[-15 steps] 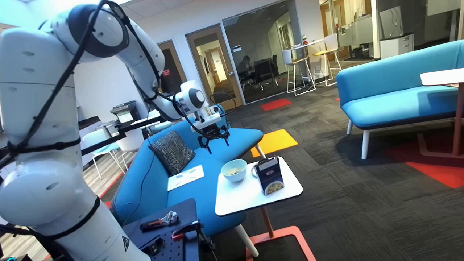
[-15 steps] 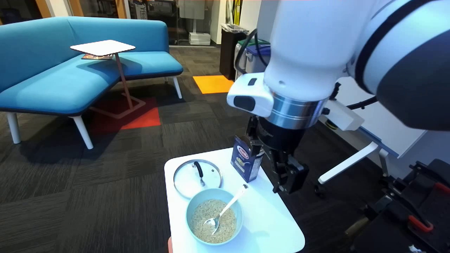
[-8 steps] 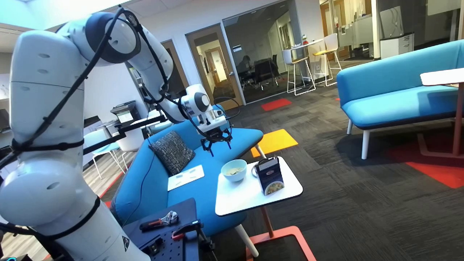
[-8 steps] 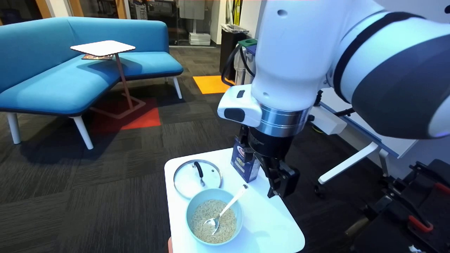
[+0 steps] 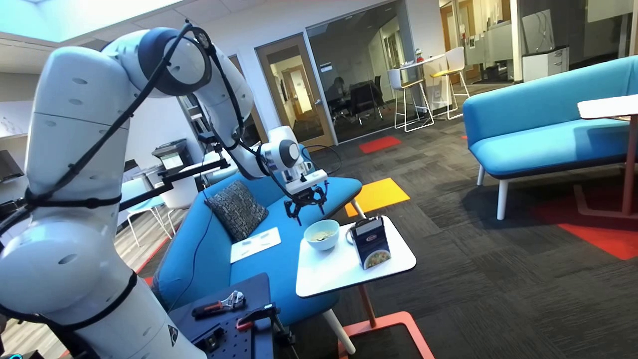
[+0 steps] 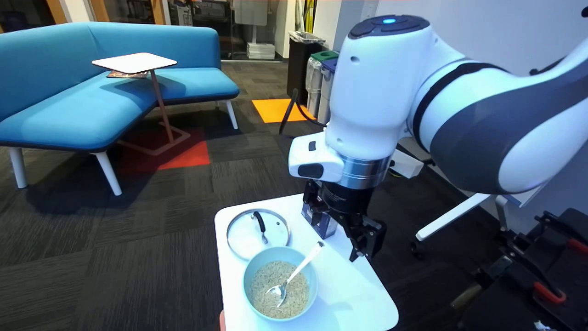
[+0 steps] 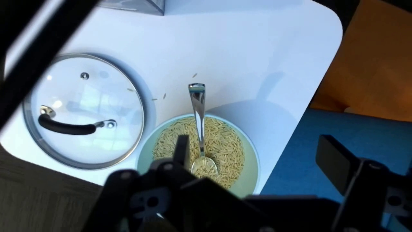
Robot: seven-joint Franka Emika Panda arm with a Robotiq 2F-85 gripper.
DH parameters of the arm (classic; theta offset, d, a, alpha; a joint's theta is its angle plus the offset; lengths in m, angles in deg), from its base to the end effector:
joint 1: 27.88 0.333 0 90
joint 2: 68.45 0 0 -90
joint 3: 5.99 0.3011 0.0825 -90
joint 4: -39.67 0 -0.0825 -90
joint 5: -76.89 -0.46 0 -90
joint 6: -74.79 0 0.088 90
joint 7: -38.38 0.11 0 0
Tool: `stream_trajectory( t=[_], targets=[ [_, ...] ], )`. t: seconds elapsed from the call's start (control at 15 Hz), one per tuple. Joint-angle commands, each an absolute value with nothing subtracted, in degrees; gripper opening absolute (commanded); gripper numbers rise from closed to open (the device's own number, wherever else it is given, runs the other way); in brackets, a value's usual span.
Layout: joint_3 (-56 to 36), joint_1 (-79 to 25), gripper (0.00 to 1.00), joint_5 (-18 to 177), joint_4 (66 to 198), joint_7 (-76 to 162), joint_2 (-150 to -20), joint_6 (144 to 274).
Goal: Remove the spoon from the bowl
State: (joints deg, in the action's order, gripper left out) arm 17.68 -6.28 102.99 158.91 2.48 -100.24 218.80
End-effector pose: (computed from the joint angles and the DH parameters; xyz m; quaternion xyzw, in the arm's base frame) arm 0.4140 0.4473 0.0921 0.6424 0.7658 -0.0195 0.0218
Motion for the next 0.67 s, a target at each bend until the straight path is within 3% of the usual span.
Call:
stream_trajectory(
  t=[0.0,0.6],
  targets=[
    [17.41,-7.98,1.0,101.96,157.81,-3.23,-103.29,222.51],
    [14.01,-2.7,1.0,102.31,152.76,4.31,-109.24,219.59]
  ],
)
